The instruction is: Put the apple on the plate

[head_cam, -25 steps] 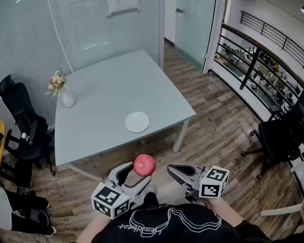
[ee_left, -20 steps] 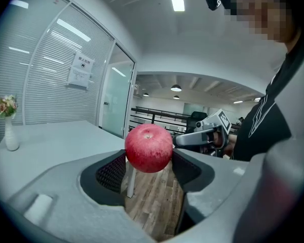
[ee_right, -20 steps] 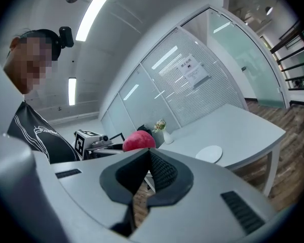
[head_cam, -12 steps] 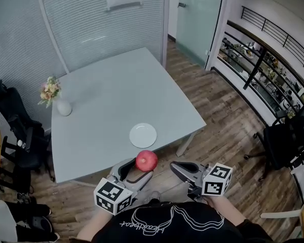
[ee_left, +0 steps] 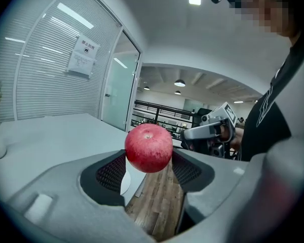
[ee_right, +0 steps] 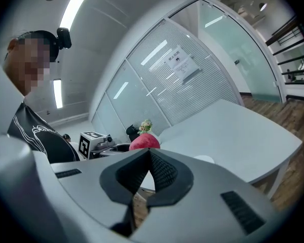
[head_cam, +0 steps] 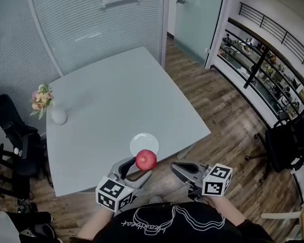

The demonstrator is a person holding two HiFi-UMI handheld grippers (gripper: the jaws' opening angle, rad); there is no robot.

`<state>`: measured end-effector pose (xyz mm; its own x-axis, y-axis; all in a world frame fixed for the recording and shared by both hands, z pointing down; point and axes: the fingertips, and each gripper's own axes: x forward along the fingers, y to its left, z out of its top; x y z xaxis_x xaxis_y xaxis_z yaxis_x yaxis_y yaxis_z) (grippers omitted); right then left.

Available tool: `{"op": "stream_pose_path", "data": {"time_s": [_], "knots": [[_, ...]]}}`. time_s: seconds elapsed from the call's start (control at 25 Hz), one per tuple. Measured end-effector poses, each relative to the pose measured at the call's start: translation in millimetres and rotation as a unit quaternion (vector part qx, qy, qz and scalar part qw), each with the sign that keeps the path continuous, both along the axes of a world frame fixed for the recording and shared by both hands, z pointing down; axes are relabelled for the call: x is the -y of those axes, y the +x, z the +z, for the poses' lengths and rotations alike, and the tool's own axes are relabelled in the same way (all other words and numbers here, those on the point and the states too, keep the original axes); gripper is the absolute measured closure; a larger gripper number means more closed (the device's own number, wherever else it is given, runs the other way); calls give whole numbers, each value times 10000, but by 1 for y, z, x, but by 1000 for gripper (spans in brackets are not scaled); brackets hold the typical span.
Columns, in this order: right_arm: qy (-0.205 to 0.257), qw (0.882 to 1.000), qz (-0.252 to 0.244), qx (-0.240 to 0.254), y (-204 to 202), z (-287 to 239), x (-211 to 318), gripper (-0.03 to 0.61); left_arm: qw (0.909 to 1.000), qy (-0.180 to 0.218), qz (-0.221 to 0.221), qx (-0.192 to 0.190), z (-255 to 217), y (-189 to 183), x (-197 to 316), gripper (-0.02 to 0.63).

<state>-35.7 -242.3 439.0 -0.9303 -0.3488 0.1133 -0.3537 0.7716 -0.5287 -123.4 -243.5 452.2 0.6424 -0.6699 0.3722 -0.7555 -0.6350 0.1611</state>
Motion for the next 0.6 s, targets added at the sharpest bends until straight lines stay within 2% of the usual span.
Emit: {"op": "stream_pose_path", "data": {"time_s": [0.28, 0.6], "knots": [[-177, 9996, 200, -120, 8, 19, 32, 569, 9997, -182, -56, 145, 23, -7, 38, 322], [-394, 9980, 440, -208, 18, 36, 62, 569, 9992, -145, -118, 357, 43, -13, 74, 322]]}}
